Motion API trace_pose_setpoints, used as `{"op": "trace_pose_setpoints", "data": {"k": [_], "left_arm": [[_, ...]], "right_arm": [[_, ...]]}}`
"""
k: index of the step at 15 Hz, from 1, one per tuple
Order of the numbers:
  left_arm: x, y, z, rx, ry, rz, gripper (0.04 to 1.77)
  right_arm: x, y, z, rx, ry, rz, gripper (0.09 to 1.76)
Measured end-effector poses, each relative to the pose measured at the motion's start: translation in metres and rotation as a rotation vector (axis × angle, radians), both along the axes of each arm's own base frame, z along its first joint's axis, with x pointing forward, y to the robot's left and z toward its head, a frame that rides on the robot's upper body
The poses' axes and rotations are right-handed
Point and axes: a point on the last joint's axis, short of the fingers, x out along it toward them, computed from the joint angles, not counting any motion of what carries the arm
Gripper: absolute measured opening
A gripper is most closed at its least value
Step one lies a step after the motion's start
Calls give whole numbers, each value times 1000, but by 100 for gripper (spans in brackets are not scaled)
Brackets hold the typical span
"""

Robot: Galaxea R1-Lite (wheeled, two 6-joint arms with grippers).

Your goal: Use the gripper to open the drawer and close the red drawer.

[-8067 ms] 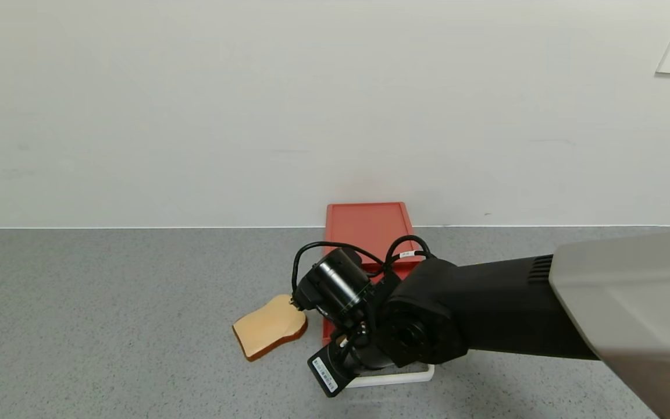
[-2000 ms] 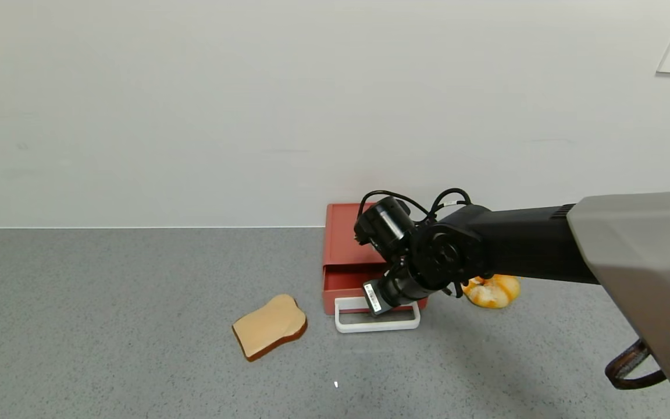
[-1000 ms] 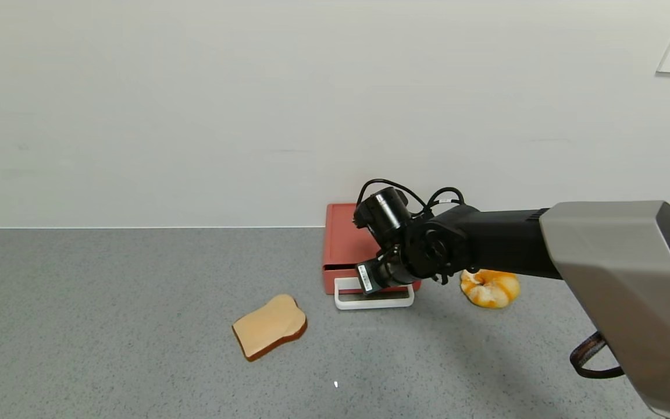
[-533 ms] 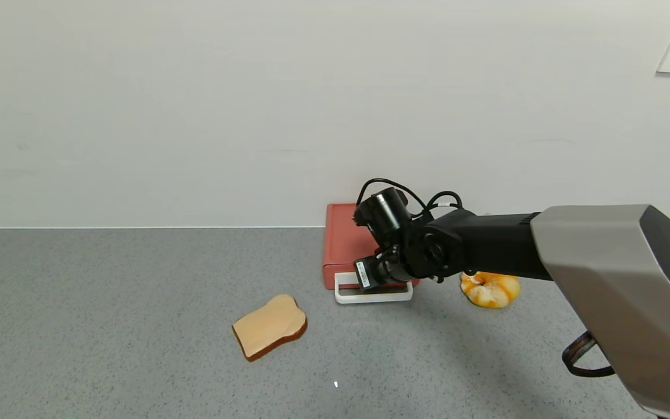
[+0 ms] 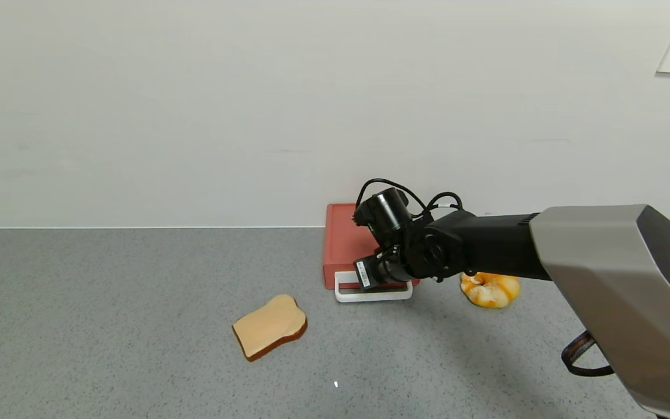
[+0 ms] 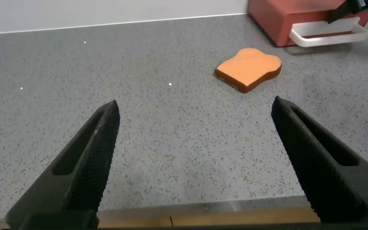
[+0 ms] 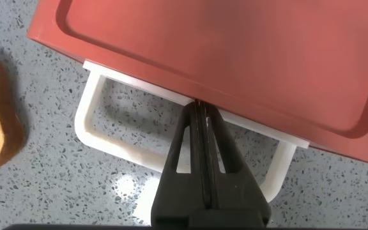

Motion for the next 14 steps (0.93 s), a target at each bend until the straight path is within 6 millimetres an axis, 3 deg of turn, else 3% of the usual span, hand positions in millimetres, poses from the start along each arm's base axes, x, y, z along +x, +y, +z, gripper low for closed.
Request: {"op": "trace_pose_setpoints", "data": {"k": [6,10,14], "left_arm": [[0,0,0,0,0,0,172],[0,0,0,0,0,0,172],[0,0,0,0,0,0,172]], "right_arm": [[-23,-14,26,-37,-9,62,12],[-59,-42,62,-48,-18,158,12],[-94,-76,84,-76,-27,183,12]]}}
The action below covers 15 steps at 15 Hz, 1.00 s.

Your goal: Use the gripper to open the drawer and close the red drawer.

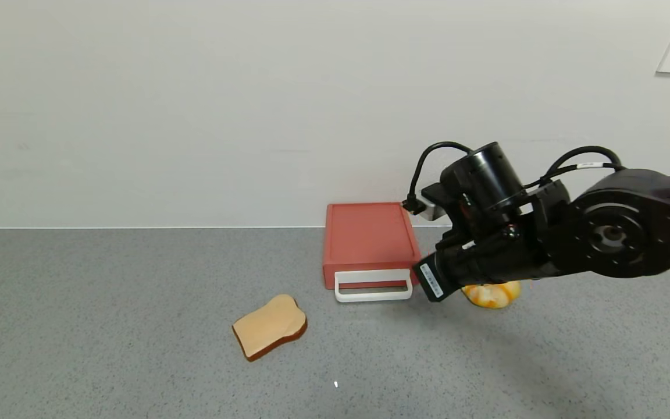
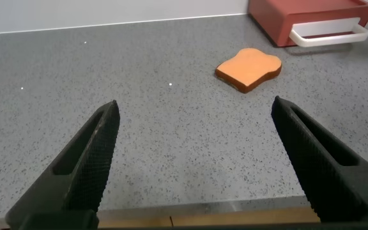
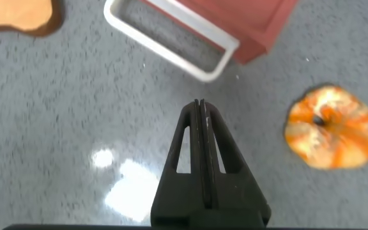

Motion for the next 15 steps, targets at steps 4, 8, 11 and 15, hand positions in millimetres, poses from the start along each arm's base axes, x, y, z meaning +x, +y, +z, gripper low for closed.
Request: {"op": "trace_pose_setpoints", "data": {"k": [4,8,11,15], "left_arm": [[0,0,0,0,0,0,172],[0,0,0,0,0,0,172],[0,0,0,0,0,0,172],[0,0,0,0,0,0,172]], "right_arm": [[-15,-19,7,22,-49,-6,22],[-34,-34,3,54,-44,54,83],[-50,-50,8,106,-75,78,111],[-84,-78,18,158,-96,91,135]]}}
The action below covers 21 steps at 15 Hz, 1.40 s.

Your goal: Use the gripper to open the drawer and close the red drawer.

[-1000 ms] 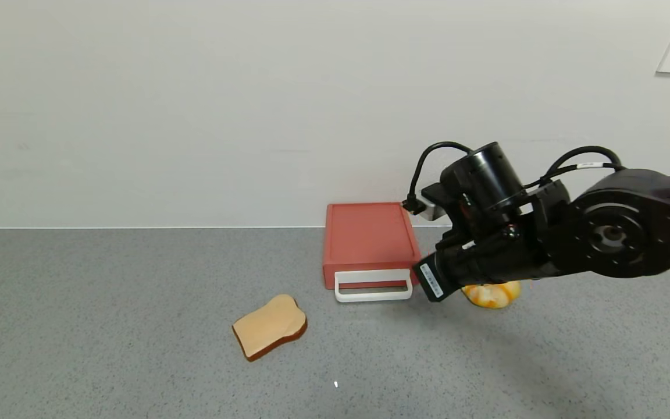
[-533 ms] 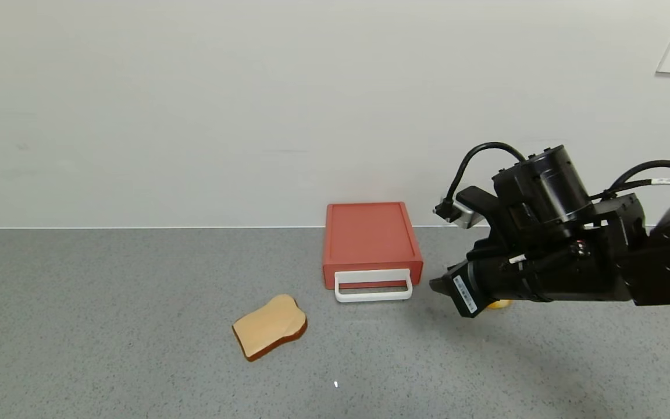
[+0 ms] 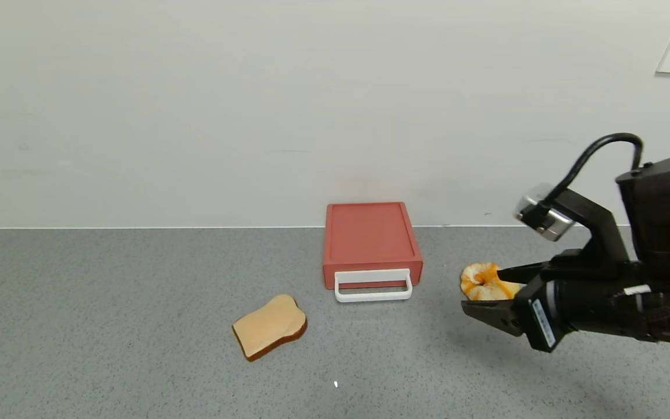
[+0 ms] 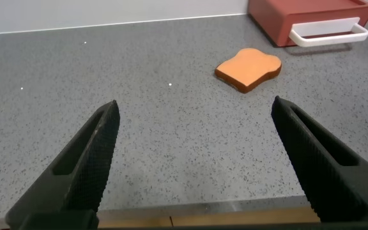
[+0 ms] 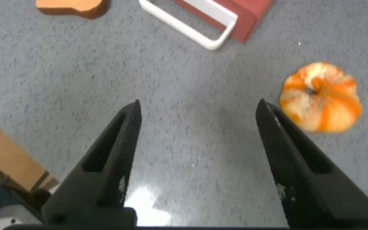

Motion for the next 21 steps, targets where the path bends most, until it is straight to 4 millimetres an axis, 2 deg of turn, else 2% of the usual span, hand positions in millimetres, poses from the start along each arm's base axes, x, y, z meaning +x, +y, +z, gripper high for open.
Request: {"op": "trace_pose_setpoints", "data": {"k": [6,14,17,21], "left_arm": [[0,0,0,0,0,0,172],[0,0,0,0,0,0,172],[0,0,0,0,0,0,172],[0,0,0,1,0,0,172]], "right_arm": [[-66,-49,11,62,-88,-33,154],[-140,-109,24,135,-256,-205,165],[-164,-126,25,134,-310,-330,167],[-199,-137,20,129,-377,-497,168]]}}
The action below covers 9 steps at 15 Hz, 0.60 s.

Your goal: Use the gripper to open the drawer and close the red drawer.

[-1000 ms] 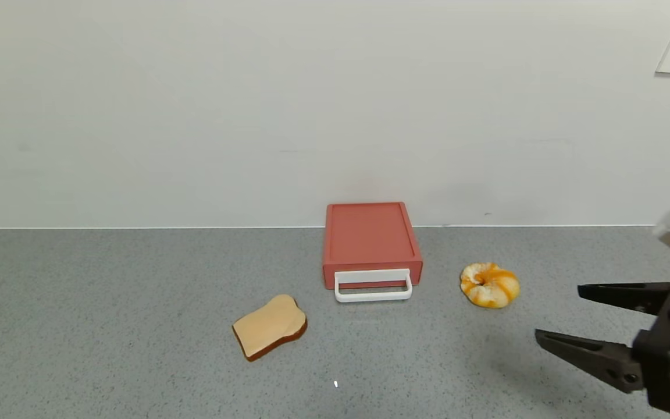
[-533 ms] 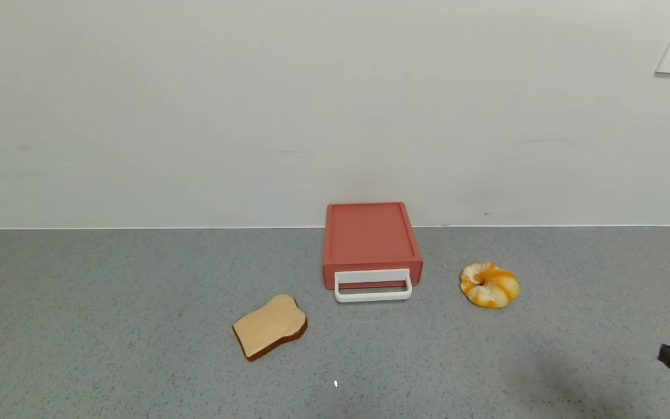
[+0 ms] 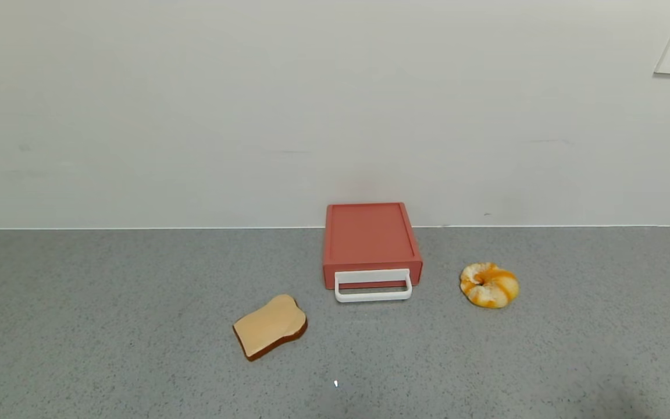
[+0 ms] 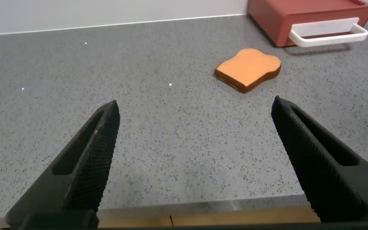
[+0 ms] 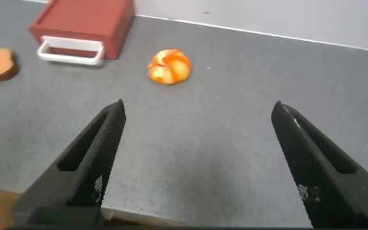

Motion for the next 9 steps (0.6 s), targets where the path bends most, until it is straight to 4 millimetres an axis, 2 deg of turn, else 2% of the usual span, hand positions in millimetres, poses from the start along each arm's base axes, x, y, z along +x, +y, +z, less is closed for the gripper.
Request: {"op": "trace_pose_setpoints", "data": {"k": [3,9], "left_arm": [[0,0,0,-1,0,0,172],[0,0,0,-1,0,-1,172]], "right_arm": [[-23,-1,-4,3,-61,-100,169],[-64,1,-27,5,-97,-123,170]]}}
